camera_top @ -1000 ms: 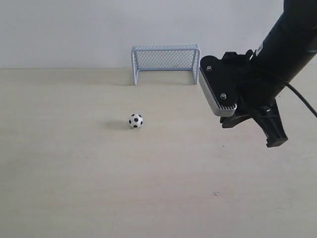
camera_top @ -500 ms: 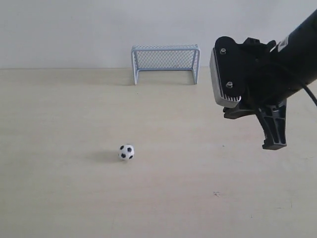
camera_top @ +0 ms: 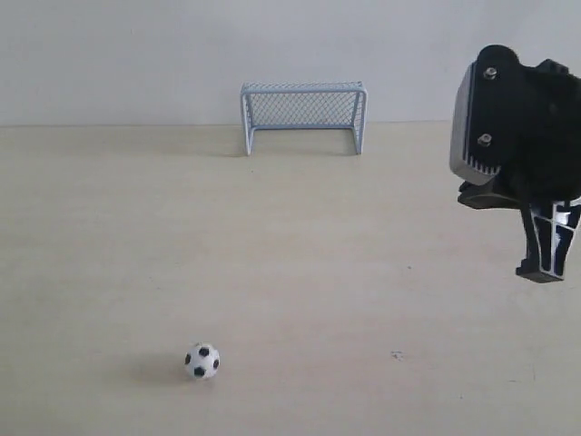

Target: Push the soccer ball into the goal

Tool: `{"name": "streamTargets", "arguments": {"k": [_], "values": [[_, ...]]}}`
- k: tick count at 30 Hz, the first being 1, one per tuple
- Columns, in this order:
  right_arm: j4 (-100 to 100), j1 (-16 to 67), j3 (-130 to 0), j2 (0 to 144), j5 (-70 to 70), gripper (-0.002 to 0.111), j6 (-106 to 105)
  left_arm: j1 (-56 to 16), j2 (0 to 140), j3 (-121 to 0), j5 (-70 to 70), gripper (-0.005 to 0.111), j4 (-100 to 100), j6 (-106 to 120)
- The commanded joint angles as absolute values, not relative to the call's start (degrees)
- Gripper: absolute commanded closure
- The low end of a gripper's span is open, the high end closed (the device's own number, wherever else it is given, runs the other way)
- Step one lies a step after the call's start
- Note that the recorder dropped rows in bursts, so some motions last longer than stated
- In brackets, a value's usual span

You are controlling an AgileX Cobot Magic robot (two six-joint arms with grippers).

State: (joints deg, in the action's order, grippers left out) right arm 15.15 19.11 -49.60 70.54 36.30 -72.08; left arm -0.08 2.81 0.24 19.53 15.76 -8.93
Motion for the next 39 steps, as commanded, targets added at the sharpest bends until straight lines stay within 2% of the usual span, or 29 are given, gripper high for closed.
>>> {"name": "streamTargets", "arguments": {"k": [1, 19, 39], "values": [[16.22, 15.41, -48.25, 67.16, 35.34, 0.108, -70.01, -0.53, 3.13, 0.00, 19.33, 0.100, 15.77, -9.47], [15.91, 7.03, -39.53, 56.29, 28.28, 0.108, -62.97, -0.53, 3.13, 0.00, 19.33, 0.100, 15.77, -9.47], [16.13, 6.89, -39.14, 55.35, 28.46, 0.108, -59.44, -0.53, 3.13, 0.00, 19.33, 0.100, 15.77, -9.47]]}}
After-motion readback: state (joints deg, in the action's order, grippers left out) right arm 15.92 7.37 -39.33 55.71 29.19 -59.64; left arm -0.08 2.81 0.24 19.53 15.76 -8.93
